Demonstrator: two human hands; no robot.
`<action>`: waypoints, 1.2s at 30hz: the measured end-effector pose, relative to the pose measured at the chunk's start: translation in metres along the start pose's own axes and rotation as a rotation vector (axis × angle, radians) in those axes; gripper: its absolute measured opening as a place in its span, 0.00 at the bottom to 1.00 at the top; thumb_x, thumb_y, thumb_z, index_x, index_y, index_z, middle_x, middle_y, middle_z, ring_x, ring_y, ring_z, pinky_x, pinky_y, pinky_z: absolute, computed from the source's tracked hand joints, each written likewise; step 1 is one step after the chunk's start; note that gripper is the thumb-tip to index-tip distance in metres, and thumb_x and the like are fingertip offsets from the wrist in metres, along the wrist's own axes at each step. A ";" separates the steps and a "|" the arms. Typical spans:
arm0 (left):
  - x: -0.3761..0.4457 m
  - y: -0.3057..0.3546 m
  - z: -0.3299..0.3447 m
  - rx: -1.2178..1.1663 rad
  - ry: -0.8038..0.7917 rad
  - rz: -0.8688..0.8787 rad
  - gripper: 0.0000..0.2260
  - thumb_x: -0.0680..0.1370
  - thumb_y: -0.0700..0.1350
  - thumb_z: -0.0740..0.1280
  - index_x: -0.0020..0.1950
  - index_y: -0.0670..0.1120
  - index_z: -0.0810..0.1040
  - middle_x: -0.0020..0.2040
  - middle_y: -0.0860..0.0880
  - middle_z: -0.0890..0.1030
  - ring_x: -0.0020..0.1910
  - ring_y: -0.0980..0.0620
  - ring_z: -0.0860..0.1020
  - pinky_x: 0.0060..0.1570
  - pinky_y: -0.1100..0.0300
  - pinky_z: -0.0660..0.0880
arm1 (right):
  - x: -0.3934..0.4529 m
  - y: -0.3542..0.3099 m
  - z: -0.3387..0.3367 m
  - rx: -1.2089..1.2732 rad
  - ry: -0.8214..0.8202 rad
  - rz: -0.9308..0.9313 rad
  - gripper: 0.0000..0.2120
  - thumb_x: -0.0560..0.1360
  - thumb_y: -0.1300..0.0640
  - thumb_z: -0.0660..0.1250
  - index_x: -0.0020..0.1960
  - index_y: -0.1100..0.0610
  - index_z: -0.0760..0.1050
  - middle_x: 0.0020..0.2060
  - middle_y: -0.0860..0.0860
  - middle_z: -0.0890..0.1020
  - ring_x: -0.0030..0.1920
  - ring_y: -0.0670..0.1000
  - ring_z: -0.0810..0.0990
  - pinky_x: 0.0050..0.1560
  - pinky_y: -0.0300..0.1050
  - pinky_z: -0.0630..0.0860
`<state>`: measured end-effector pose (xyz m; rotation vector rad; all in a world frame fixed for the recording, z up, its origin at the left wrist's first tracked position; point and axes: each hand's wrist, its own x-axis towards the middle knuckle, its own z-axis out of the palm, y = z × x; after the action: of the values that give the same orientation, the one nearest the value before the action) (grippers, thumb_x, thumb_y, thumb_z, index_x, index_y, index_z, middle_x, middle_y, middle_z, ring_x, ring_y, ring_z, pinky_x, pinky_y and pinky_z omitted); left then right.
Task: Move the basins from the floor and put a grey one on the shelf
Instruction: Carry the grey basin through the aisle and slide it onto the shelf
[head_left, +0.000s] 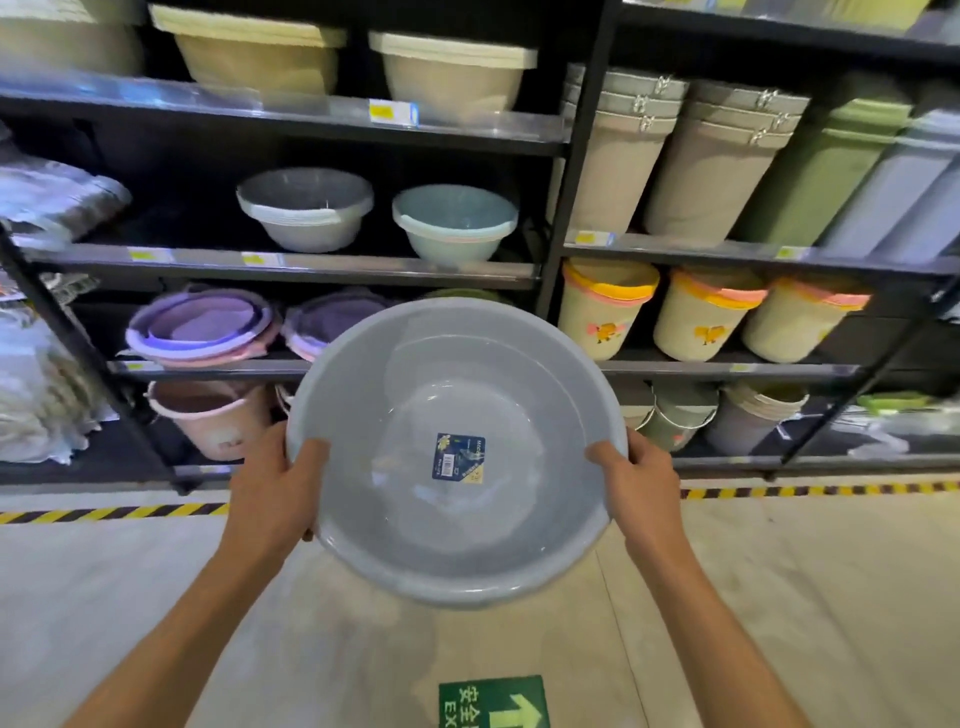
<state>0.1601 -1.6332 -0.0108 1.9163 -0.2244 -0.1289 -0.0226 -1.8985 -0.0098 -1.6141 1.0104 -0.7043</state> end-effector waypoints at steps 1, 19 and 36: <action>0.009 0.002 0.010 0.005 0.002 -0.010 0.07 0.70 0.52 0.62 0.45 0.59 0.77 0.42 0.47 0.82 0.33 0.40 0.80 0.16 0.58 0.70 | 0.015 0.003 0.001 -0.010 -0.002 0.006 0.07 0.69 0.55 0.68 0.44 0.47 0.83 0.36 0.46 0.85 0.40 0.53 0.84 0.40 0.51 0.80; 0.192 -0.056 0.100 0.050 0.007 -0.124 0.07 0.71 0.53 0.62 0.46 0.56 0.76 0.42 0.47 0.81 0.35 0.41 0.79 0.14 0.57 0.70 | 0.192 0.031 0.119 -0.090 -0.059 0.083 0.07 0.68 0.53 0.67 0.41 0.42 0.81 0.35 0.39 0.84 0.35 0.44 0.82 0.31 0.41 0.75; 0.363 -0.207 0.196 0.147 -0.109 -0.250 0.16 0.79 0.51 0.61 0.66 0.58 0.73 0.46 0.63 0.79 0.44 0.57 0.77 0.41 0.63 0.70 | 0.315 0.155 0.258 -0.249 0.013 0.137 0.20 0.70 0.46 0.64 0.58 0.50 0.82 0.45 0.48 0.86 0.45 0.51 0.84 0.37 0.41 0.79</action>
<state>0.4943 -1.8221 -0.2659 2.0808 -0.0676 -0.3943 0.3027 -2.0697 -0.2433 -1.7347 1.2444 -0.5118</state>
